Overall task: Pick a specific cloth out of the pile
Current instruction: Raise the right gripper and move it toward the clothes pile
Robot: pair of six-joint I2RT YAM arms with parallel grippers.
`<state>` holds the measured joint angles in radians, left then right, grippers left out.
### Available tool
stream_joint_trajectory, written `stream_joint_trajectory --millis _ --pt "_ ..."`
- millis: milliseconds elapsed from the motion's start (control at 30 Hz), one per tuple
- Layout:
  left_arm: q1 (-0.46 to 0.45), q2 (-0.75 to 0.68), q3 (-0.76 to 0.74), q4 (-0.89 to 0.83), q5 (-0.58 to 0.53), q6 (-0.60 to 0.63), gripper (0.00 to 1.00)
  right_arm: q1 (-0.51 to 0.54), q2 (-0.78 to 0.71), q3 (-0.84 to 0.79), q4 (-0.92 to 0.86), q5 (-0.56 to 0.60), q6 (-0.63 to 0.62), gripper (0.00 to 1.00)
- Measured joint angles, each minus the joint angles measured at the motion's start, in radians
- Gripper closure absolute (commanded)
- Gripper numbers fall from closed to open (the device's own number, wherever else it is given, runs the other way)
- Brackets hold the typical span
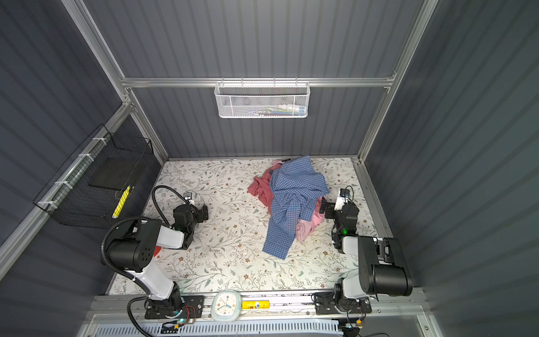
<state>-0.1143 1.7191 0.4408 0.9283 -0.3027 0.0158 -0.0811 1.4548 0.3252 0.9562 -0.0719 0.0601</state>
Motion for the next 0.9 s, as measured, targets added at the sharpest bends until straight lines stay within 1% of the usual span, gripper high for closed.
stream_joint_trajectory --millis 167,267,367,500,767,833,900 --pt "0.0 -0.002 0.005 -0.013 0.0 0.0 0.0 -0.023 -0.023 0.0 -0.026 -0.013 0.012 0.01" --pt "0.0 -0.025 0.041 -0.093 0.0 0.0 0.0 -0.044 -0.122 0.014 -0.133 -0.01 0.035 0.01" --pt "0.0 -0.074 0.084 -0.165 0.0 0.0 0.0 -0.063 -0.222 0.071 -0.255 -0.006 0.055 0.01" --pt "0.0 -0.113 0.089 -0.168 -0.001 0.0 0.0 -0.069 -0.301 0.081 -0.29 0.002 0.073 0.01" --pt "0.0 -0.113 0.075 -0.178 -0.011 0.0 0.0 -0.069 -0.299 0.046 -0.322 0.009 0.114 0.01" --pt "0.0 -0.14 0.085 -0.243 -0.011 -0.004 0.0 -0.069 -0.307 0.07 -0.385 -0.014 0.128 0.01" --pt "0.0 -0.193 0.111 -0.335 -0.014 -0.024 0.0 -0.069 -0.322 0.13 -0.487 -0.038 0.144 0.01"
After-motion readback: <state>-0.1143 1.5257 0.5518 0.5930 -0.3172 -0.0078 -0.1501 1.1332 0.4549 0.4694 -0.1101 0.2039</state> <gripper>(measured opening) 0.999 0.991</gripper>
